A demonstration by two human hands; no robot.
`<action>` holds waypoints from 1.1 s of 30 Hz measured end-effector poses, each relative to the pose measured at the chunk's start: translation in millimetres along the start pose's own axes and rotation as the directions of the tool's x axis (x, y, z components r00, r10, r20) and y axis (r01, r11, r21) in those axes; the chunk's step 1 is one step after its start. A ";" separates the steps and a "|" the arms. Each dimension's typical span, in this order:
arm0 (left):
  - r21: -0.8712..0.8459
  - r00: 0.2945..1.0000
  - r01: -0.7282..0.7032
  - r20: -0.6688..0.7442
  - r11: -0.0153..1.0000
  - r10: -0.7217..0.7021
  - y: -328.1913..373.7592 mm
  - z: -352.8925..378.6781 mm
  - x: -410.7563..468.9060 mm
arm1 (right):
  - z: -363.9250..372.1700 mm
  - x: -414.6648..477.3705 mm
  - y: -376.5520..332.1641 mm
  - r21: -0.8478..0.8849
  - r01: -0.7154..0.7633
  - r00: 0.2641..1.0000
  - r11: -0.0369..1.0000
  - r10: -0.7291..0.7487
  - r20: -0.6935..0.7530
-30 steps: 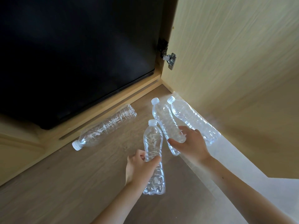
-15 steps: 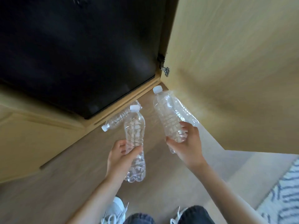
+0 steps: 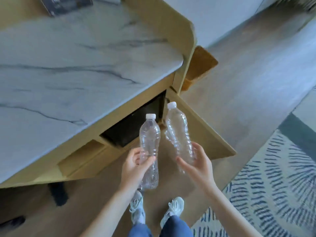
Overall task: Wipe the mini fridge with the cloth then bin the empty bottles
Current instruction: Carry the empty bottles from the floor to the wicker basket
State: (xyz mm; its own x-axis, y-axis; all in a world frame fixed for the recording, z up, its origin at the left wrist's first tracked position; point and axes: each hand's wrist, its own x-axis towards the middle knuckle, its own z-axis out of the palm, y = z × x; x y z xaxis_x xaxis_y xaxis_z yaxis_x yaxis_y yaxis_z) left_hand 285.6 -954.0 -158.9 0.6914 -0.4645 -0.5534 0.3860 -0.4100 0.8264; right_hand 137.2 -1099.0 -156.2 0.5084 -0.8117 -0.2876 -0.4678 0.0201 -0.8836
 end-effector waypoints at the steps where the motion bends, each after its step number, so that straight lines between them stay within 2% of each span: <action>1: -0.012 0.999 -0.036 0.008 0.999 0.036 23.7 -3.0 -17.6 | -11.1 -11.1 -21.2 0.031 0.026 1.000 0.999 -0.026 -0.002; 8: -0.096 0.945 -0.319 0.036 0.943 0.324 162.5 -21.2 -87.6 | -58.8 -54.5 -151.1 0.155 0.280 0.957 0.947 -0.263 -0.125; 11: -0.125 0.880 -0.463 0.050 0.877 0.472 211.2 -26.4 -98.8 | -72.5 -59.8 -189.9 0.176 0.347 0.931 0.921 -0.315 -0.184; 14: -0.143 0.814 -0.562 0.076 0.815 0.575 245.0 -29.2 -107.1 | -81.8 -61.0 -211.6 0.161 0.441 0.875 0.883 -0.383 -0.296; 17: -0.177 0.753 -0.619 0.142 0.765 0.642 258.7 -26.8 -111.1 | -86.8 -62.2 -220.1 0.154 0.476 0.839 0.866 -0.395 -0.374; 24: -0.095 0.729 -0.601 0.344 0.794 0.592 226.2 -6.9 -99.8 | -89.3 -79.7 -188.4 0.232 0.399 0.863 0.887 -0.277 -0.423; 33: 0.004 0.615 -0.608 0.635 0.794 0.468 200.1 67.0 -108.9 | -138.1 -139.6 -126.1 0.299 0.285 0.804 0.911 -0.056 -0.593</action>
State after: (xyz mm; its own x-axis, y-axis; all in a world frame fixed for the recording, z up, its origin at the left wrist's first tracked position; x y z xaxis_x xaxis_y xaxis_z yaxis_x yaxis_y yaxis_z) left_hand 246.5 -1038.0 59.8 0.2180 -0.9758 -0.0196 -0.1163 -0.0459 0.9921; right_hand 25.4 -1068.9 46.4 0.0065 -0.9993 0.0375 -0.0648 -0.0378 -0.9972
